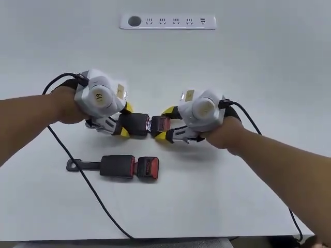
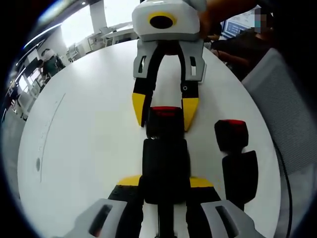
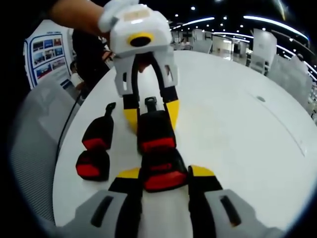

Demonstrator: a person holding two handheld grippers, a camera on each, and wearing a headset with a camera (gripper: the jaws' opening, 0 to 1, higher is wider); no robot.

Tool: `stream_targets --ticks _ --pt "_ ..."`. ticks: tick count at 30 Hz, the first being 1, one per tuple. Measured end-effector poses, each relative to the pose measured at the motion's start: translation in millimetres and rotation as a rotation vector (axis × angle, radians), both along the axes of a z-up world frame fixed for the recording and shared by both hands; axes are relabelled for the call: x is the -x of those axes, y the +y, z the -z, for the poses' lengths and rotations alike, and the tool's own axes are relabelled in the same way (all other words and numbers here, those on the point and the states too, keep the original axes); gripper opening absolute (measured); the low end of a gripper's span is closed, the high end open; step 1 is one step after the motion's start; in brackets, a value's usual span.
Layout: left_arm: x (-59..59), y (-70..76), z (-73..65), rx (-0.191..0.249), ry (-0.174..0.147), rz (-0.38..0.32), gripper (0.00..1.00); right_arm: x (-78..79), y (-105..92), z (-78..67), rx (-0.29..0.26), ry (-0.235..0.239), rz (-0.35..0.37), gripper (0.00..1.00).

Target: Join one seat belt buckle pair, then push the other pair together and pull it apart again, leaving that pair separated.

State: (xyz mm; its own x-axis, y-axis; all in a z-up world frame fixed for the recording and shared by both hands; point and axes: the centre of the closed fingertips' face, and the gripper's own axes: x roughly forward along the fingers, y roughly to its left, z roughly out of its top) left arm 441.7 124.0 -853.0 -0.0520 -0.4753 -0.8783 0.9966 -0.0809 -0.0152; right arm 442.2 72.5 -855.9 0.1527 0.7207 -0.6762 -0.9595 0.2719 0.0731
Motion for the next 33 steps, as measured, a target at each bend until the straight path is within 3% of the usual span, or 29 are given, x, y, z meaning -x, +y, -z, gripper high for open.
stream_targets --ticks 33 --pt "0.7 1.3 -0.2 0.042 0.015 -0.022 0.33 -0.5 -9.2 0.4 0.011 -0.023 -0.018 0.36"
